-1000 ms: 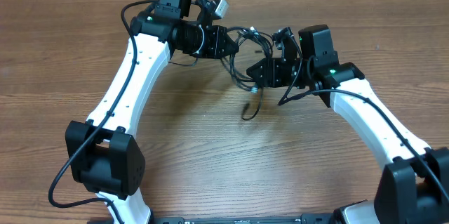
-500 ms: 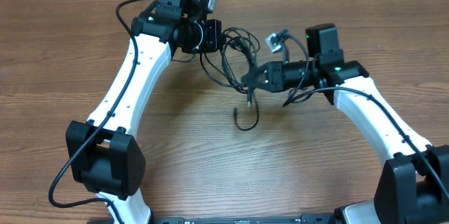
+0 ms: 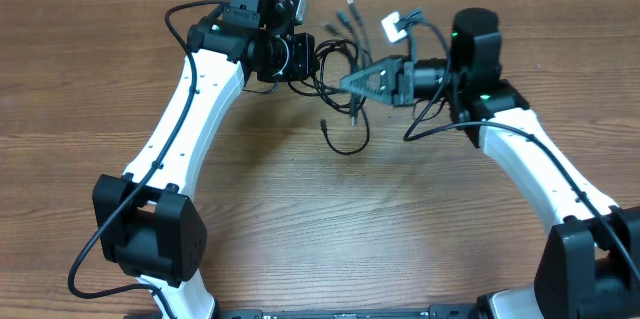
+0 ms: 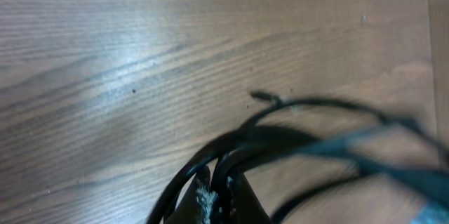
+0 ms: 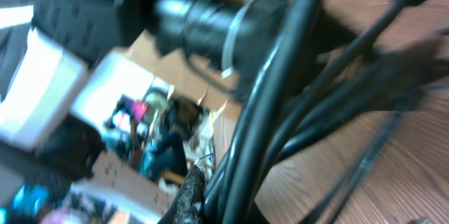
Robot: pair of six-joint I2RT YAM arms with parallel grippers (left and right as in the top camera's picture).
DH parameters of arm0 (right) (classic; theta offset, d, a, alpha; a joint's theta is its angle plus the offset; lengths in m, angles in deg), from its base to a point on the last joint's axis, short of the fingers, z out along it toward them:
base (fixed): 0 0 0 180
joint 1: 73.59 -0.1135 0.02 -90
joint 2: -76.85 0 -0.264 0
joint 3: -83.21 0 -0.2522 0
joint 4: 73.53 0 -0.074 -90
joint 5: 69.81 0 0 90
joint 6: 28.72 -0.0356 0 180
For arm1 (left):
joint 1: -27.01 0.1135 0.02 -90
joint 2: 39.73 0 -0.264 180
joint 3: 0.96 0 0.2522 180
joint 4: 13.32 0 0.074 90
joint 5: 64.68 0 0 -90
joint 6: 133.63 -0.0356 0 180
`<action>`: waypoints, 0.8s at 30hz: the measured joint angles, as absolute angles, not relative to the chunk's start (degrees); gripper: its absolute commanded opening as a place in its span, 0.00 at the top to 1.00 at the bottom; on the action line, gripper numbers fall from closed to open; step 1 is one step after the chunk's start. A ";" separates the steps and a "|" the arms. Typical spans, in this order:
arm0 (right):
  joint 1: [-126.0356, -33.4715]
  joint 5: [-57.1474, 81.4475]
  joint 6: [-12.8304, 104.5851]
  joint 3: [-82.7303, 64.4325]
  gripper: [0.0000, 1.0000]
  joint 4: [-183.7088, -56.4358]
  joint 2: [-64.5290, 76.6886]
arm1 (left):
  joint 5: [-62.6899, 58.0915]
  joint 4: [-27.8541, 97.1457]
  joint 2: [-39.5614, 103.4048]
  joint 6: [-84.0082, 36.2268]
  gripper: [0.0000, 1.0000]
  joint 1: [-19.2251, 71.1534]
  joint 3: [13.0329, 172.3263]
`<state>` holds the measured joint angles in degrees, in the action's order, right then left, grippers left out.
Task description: Untangle cables
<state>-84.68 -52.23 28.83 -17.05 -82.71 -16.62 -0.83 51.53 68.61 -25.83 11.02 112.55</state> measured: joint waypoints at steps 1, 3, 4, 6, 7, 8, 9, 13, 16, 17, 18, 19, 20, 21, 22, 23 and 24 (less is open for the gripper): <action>-83.55 -50.39 26.80 -17.05 0.96 -83.52 -16.53 | -1.77 52.56 68.61 -27.01 0.96 11.29 112.55; -81.80 -46.52 23.71 -17.05 0.96 -85.33 -16.42 | -3.11 53.52 68.65 -28.54 0.96 11.42 112.53; -81.32 -45.41 23.15 -17.03 0.96 -86.27 -16.33 | -3.55 53.72 68.72 -29.06 0.96 11.42 112.53; -80.38 -40.21 21.09 -17.01 0.57 -91.58 -15.98 | -4.97 54.00 68.76 -30.68 0.96 11.42 112.48; -80.29 -35.62 20.02 -16.81 0.44 -96.94 -15.77 | -5.62 54.09 68.83 -31.27 0.96 11.42 112.48; -80.25 -33.54 19.45 -16.81 0.36 -98.99 -15.77 | -6.08 54.09 68.94 -31.88 0.96 11.42 112.48; -80.25 -30.13 19.15 -16.68 0.33 -103.32 -15.72 | -6.32 53.91 68.96 -32.23 0.96 11.42 112.46; -80.05 -20.23 20.09 -16.66 0.04 -111.84 -15.68 | -7.74 50.46 69.09 -36.01 0.96 11.42 112.13; -80.00 -16.97 24.09 -16.39 0.03 -115.03 -15.66 | -8.77 48.27 69.09 -39.75 0.96 11.35 112.15; -80.00 -15.84 26.32 -15.72 0.03 -117.29 -15.66 | -9.05 48.12 69.09 -40.80 0.96 11.35 112.20; -80.00 -15.25 27.74 -15.19 0.03 -118.31 -15.66 | -9.58 47.97 69.09 -42.09 0.96 11.24 112.33; -80.00 -14.88 29.07 -14.25 0.03 -119.80 -15.66 | -9.91 47.90 69.09 -42.68 0.96 11.24 112.53; -80.00 -14.40 31.60 -12.44 0.04 -121.96 -15.66 | -10.32 47.53 69.02 -43.35 0.96 11.18 112.74; -80.00 -14.22 32.98 -11.21 0.10 -123.30 -15.66 | -10.74 47.03 68.94 -43.79 0.96 10.96 113.18; -80.00 -13.94 37.18 -7.48 0.11 -126.38 -15.64 | -11.35 45.89 68.24 -43.84 0.96 10.85 113.49; -80.00 -14.07 39.91 -4.79 0.17 -130.25 -15.55 | -11.57 45.21 67.63 -43.44 0.96 10.87 113.51; -80.00 -14.20 41.92 -3.24 0.22 -131.80 -15.44 | -11.76 44.43 66.86 -42.83 0.96 10.87 113.51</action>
<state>-80.00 -14.20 41.92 -3.24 -131.80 -15.44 -11.76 44.43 66.86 -42.83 10.87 113.51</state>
